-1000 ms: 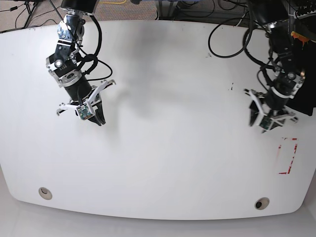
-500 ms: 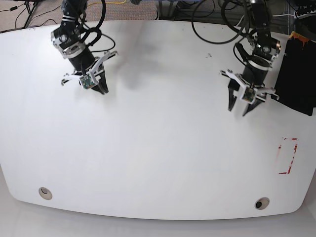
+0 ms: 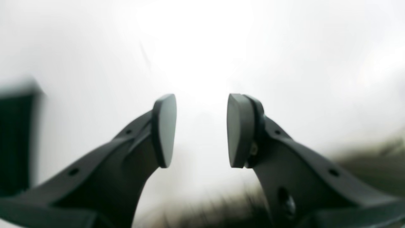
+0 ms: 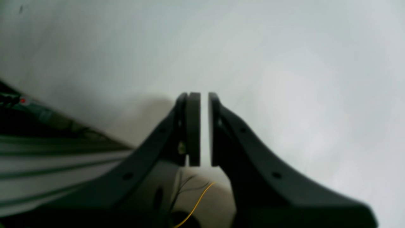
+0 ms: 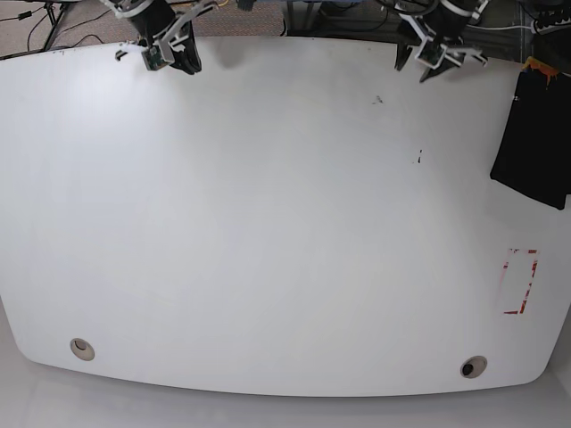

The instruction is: Layout the t-shirt on the table in an organized manner, then fold the t-shirt properly

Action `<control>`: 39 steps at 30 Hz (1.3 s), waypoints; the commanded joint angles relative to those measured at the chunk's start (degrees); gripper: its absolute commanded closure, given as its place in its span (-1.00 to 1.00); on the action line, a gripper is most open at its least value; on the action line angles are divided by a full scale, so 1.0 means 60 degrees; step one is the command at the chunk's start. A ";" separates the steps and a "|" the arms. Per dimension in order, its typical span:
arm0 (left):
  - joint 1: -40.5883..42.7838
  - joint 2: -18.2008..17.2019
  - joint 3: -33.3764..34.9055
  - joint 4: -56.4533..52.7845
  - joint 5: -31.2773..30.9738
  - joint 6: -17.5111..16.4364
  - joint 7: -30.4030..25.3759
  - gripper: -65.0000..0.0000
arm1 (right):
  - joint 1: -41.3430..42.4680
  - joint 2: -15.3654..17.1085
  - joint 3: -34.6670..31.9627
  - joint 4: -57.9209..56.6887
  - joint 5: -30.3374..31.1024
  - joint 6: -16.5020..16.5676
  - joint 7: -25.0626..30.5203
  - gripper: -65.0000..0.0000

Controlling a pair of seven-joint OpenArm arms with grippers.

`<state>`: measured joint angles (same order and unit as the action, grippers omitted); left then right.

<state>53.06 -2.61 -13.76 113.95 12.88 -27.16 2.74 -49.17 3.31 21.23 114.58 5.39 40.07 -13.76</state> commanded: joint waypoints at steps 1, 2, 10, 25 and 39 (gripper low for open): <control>0.0791 -0.0056 -0.0190 0.0180 -0.0103 0.0109 -0.0259 0.26 | -0.0619 0.0056 0.0234 0.0177 0.0457 -0.0012 0.0264 0.87; 0.1186 -0.0056 -0.0190 0.0166 -0.0162 0.0109 -0.0259 0.26 | -0.0882 0.0056 0.0292 0.0177 0.0633 -0.0012 0.0264 0.87; 0.3428 -0.0290 -0.0205 -0.0274 -0.1935 0.0109 -0.0259 0.26 | -0.2597 -0.0076 0.0190 0.0104 0.1146 -0.0012 0.0249 0.87; 0.1450 -0.1169 0.0762 -0.5431 -0.2419 0.0109 -0.0289 0.26 | -0.1908 -0.0486 -0.1055 -0.3925 -0.0671 -0.0012 0.1040 0.87; -0.2491 -0.1110 0.1421 -1.0867 -0.2375 0.0153 -0.0289 0.26 | 0.0803 -0.0134 -0.1143 -0.8643 -0.1140 -0.0708 0.1788 0.87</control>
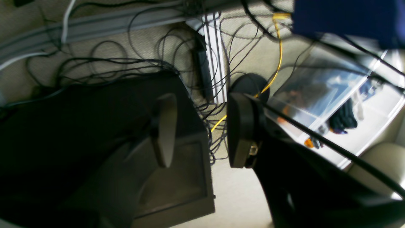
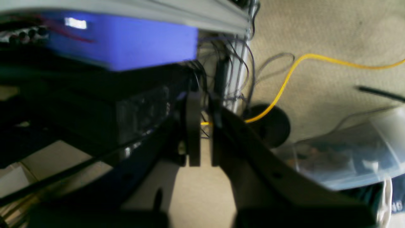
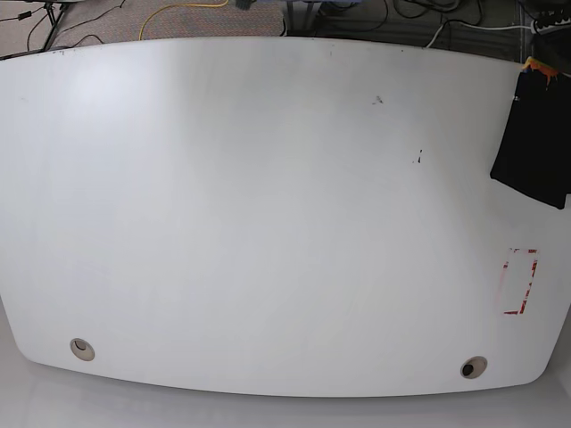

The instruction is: Layout the t-shirt on the table in an organized manner, then fold the t-shirt properly

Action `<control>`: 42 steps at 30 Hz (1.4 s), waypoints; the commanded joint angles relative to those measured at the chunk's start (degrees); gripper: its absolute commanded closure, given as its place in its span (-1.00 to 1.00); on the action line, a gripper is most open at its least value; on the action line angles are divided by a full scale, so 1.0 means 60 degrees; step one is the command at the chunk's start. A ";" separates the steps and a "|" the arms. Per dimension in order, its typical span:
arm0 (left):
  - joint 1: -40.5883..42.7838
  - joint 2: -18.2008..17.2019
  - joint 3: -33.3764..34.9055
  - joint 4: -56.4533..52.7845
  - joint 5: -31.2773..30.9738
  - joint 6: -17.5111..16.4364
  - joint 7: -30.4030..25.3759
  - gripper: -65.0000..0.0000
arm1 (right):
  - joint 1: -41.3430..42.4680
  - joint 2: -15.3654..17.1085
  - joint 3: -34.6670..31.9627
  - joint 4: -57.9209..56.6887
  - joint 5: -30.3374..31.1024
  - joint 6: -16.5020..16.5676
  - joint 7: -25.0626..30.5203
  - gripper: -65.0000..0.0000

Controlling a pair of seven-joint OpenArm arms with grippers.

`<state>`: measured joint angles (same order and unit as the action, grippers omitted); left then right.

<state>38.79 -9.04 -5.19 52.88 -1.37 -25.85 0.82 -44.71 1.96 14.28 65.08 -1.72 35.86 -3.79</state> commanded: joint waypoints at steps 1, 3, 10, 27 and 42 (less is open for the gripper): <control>-0.0362 0.0019 -0.0007 -0.1041 0.0001 -0.0066 0.0032 0.26 | 0.0206 0.0092 0.0015 -0.0553 0.0044 -0.0020 0.0127 0.87; -0.1021 0.0151 -0.0007 -0.1891 0.0001 -0.0066 0.0032 0.26 | 0.0528 0.0150 0.0015 -0.0993 0.0030 -0.0079 0.0127 0.87; -0.2398 0.0195 -0.0007 -0.3942 0.0001 -0.0051 0.0017 0.26 | 0.1657 0.0209 0.0044 -0.2531 -0.0293 -0.0152 0.0127 0.87; -0.4523 0.0210 0.0931 -0.6096 0.0001 0.2190 0.0017 0.27 | 0.4001 0.0150 0.0015 -0.5828 -0.1773 -0.2526 0.0551 0.87; -0.5343 0.0400 0.1268 -0.7078 0.0001 0.2864 0.0017 0.26 | 0.5056 0.0136 0.0015 -0.7176 -0.2036 -0.2980 0.0551 0.87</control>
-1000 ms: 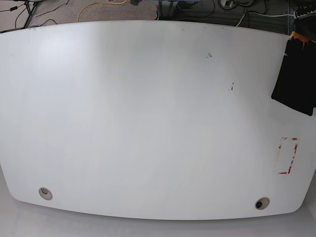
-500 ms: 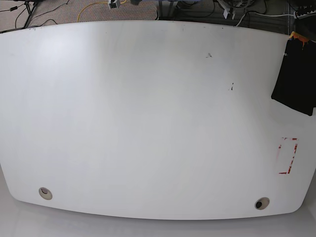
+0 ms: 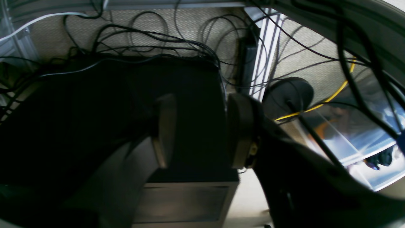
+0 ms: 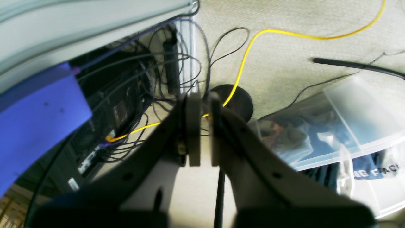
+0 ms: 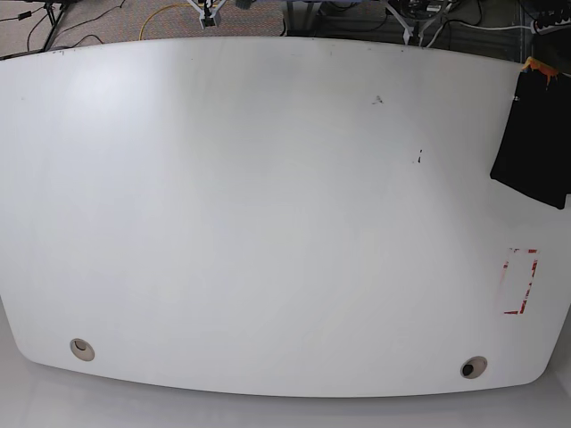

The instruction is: Layout the t-shirt on the table in an organized manner, then fold the t-shirt properly

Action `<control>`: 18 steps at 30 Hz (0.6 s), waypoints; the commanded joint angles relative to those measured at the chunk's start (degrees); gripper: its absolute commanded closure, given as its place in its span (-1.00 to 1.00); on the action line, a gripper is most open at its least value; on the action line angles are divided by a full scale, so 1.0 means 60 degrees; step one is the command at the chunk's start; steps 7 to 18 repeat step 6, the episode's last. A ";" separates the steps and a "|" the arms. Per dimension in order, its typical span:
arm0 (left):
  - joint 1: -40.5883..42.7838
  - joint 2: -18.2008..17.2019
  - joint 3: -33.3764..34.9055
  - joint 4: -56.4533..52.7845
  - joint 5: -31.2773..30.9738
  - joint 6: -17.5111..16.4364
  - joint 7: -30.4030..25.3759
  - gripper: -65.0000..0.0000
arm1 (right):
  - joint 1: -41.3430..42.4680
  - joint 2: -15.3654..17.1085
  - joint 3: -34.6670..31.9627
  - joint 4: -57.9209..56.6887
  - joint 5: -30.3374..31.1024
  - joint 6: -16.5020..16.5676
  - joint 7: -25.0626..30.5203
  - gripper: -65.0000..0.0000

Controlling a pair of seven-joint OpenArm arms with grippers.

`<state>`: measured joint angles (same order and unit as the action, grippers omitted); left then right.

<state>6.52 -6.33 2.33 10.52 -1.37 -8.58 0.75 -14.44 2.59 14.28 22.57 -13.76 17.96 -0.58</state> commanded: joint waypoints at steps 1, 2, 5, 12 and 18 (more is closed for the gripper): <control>0.0033 -0.0052 0.0015 -0.0018 0.0001 -0.0013 0.0028 0.26 | 0.0054 0.0030 0.0015 -0.0149 -0.0029 0.0004 0.0016 0.87; 0.0033 -0.0037 0.0015 -0.0018 0.0001 -0.0013 0.0028 0.26 | 0.0054 0.0030 0.0015 -0.0193 -0.0029 0.0004 0.0016 0.87; 0.0033 -0.0037 -0.0014 -0.0018 0.0001 -0.0013 0.0028 0.26 | 0.0084 0.0030 0.0015 -0.0164 -0.0029 0.0004 0.0016 0.87; 0.0033 -0.0037 -0.0014 -0.0003 -0.0014 -0.0013 0.0028 0.26 | 0.0113 0.0030 0.0015 -0.0193 -0.0015 0.0004 0.0031 0.87; 0.0033 -0.0037 -0.0014 -0.0003 -0.0014 -0.0013 0.0028 0.26 | 0.0113 0.0030 0.0015 -0.0193 -0.0015 0.0004 0.0031 0.87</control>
